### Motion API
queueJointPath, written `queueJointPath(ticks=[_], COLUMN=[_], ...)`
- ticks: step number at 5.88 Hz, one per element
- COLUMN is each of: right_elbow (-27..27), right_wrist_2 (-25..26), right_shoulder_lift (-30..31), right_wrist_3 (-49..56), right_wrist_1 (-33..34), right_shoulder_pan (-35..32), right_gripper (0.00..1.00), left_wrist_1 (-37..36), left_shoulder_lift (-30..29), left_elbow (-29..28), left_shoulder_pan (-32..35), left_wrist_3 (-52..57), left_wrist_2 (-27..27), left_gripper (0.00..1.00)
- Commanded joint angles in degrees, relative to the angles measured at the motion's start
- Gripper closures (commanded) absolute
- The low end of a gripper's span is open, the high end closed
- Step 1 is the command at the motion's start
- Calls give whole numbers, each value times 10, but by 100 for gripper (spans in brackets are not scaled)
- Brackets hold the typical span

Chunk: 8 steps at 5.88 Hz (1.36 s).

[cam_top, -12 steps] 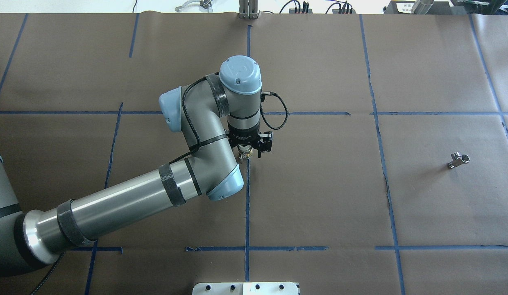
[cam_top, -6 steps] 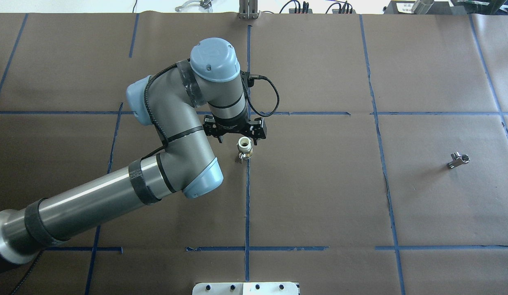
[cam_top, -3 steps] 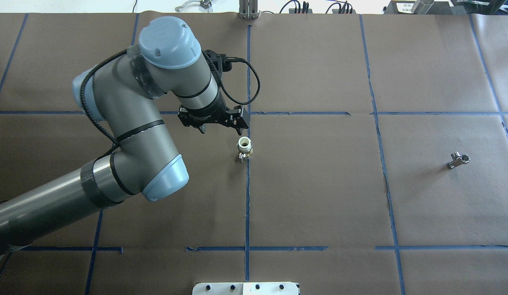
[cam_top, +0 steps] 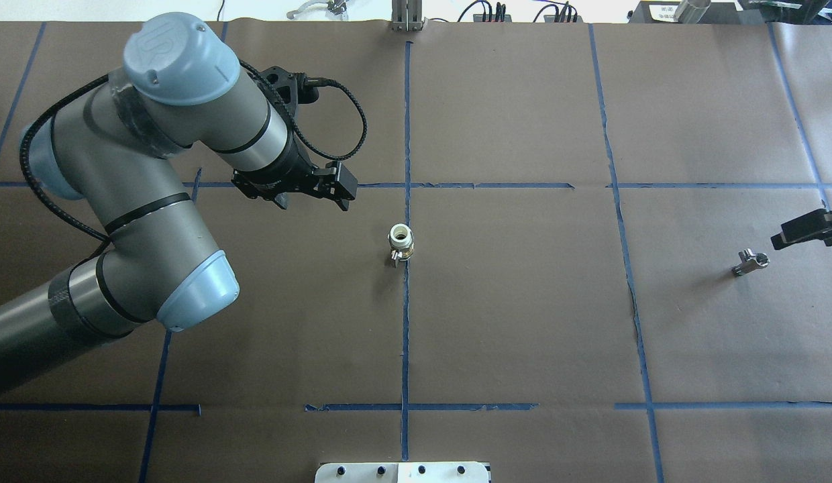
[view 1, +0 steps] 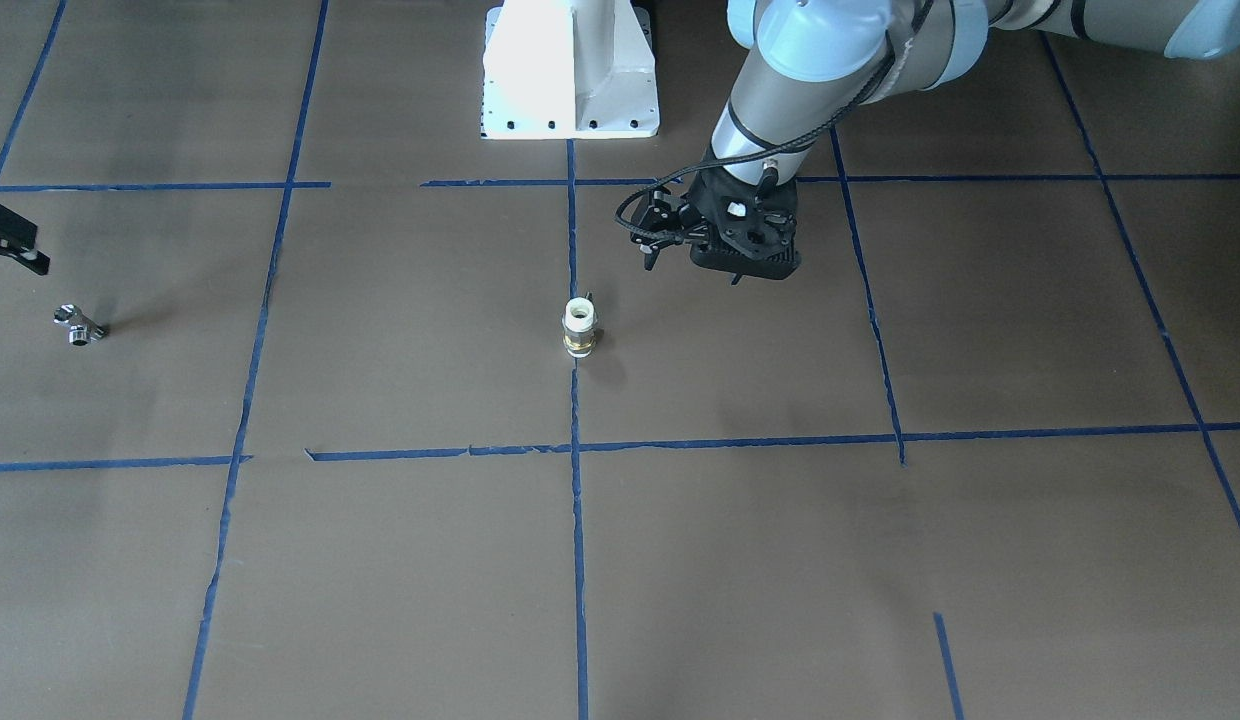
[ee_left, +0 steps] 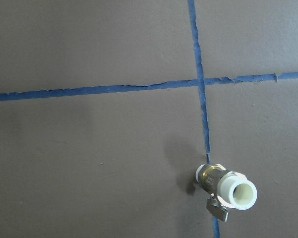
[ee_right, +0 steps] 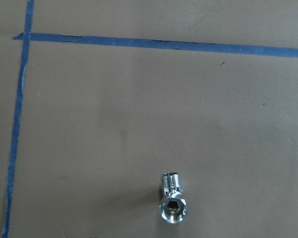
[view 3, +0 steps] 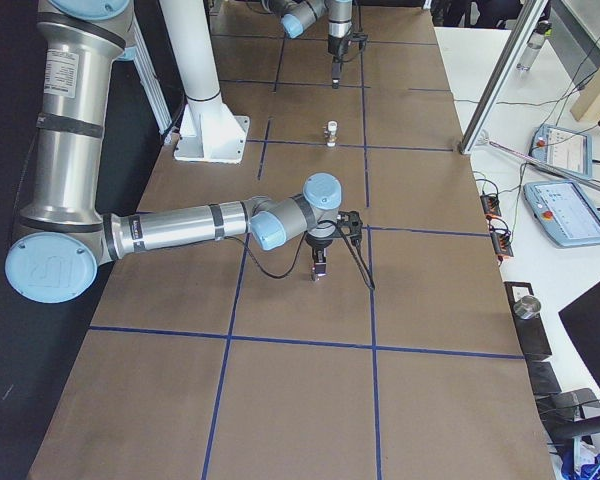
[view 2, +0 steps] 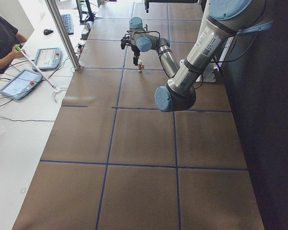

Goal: Assemble PPR valve and pipe with both arms
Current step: 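Raise the left gripper away while the right gripper grasps the chrome tee valve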

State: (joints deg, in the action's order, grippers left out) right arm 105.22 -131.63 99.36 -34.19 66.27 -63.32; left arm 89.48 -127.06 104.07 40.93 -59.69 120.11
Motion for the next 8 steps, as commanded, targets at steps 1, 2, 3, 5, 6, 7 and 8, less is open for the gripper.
queueJointPath(ticks=[1,2,3,5,6,7,8], right_elbow=[-86,-109,-115,-127,-128,-128,-124], right_wrist_2=[32,33,34,34,36,37,37], right_shoulder_lift=[-1,-14,-16,-17,-18,-21,-21], right_wrist_3=[-44,-49,-48,-49,-49,-50,-48], right_wrist_1=[-136,-152,-152,-152,-152,-151,-152], right_shoulder_pan=[40,47,56,72,77,78,78], right_gripper=[1,1,2,26,49,85,100], left_wrist_1=[0,0,-2,-1,-2,-2,2], left_shoulder_lift=[5,5,5,6,6,7,15], left_elbow=[8,9,15,18,23,22,25], left_shoulder_pan=[3,3,3,3,3,3,3], left_wrist_3=[0,0,0,0,0,0,0], left_wrist_2=[0,0,0,0,0,0,0], left_gripper=[0,0,0,0,0,0,0])
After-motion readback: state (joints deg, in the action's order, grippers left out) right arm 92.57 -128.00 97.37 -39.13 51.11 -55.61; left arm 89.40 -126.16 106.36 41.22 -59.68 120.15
